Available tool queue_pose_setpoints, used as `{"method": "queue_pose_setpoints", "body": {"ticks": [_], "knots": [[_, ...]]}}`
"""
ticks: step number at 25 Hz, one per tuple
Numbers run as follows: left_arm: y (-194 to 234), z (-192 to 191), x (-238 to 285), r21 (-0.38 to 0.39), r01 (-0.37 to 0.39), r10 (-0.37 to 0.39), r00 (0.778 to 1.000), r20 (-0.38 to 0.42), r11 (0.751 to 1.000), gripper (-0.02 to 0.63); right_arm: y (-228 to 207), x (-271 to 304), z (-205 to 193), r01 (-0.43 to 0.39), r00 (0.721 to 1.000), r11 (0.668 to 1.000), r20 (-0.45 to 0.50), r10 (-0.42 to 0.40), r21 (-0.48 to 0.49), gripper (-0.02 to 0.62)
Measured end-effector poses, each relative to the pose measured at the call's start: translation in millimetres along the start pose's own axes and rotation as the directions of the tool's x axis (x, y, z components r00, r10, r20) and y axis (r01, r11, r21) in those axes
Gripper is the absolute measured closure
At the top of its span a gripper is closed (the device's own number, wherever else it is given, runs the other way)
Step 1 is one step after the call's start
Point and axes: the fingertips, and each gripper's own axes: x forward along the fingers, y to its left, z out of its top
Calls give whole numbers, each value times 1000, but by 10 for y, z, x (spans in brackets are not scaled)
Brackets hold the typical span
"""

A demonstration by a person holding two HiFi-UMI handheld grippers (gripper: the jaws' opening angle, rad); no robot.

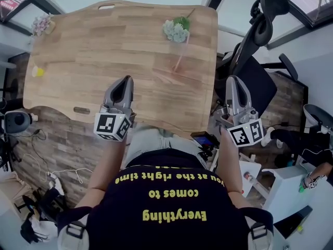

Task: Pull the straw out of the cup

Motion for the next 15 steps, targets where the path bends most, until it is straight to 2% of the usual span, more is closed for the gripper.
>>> {"method": "queue_pose_setpoints", "body": {"ticks": [15], "knots": [[-4,-58,411,-11,81,-81,996,-29,997,606,-118,130,-157,43,998,999,-35,-43,16,589]]}}
